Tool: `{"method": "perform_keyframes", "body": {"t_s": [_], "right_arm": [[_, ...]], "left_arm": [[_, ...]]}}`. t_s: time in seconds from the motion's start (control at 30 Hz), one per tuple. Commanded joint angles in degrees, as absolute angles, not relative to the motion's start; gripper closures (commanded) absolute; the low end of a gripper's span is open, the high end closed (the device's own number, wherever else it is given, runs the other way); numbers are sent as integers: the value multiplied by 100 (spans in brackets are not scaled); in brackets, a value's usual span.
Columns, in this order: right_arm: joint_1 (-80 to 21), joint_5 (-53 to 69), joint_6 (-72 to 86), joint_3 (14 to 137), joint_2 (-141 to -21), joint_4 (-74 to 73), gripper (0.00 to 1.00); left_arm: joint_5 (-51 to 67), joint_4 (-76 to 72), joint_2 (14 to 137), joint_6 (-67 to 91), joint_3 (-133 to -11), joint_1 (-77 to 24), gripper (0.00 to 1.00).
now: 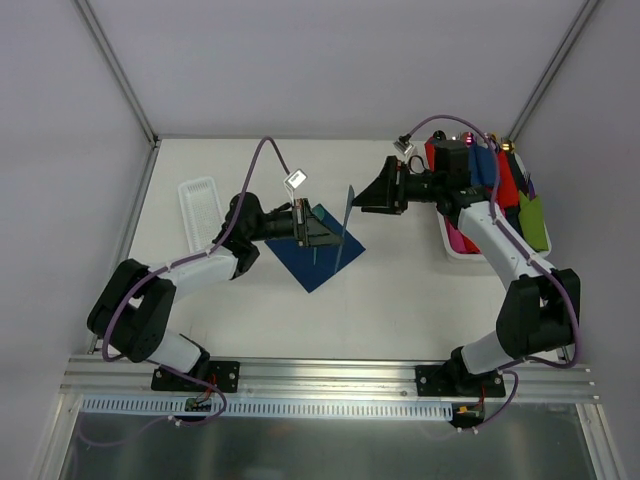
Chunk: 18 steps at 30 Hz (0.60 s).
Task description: Place the utensils on the paper napkin and roll it up
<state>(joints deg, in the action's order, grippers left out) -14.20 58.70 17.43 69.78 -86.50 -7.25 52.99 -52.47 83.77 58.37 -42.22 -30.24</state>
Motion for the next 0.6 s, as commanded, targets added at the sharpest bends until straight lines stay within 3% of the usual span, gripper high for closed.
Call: {"method": "perform_keyframes", "body": {"t_s": [0.0,0.2,0.23,0.33,0.47,0.5,0.57], "right_arm": [[-1494,6170,1872,6847,-8262,-238,9],[-1582,6170,1890,6732,-8183,-141,22],[-1599,6161,1907,6750,-8183,-149,30],[-1643,6205,1995,6803,-8261,-114,40],[-1696,6319,2162,6820,-8350,114,49],[-1705,6319,2171,6820,-8358,132,52],[-1705,6337,2171,6829,-8385,132,70]], "left_arm": [[5124,-5968,8481,6082,-4271,-3120,100],[5185,-5985,8666,6196,-4447,-3234,100],[5194,-6064,8727,6231,-4465,-3243,100],[5238,-6030,8841,6328,-4578,-3313,100],[5291,-5933,8973,6363,-4720,-3392,100],[5265,-5924,8991,6372,-4728,-3401,100],[5221,-5898,9000,6381,-4737,-3401,100]]}}
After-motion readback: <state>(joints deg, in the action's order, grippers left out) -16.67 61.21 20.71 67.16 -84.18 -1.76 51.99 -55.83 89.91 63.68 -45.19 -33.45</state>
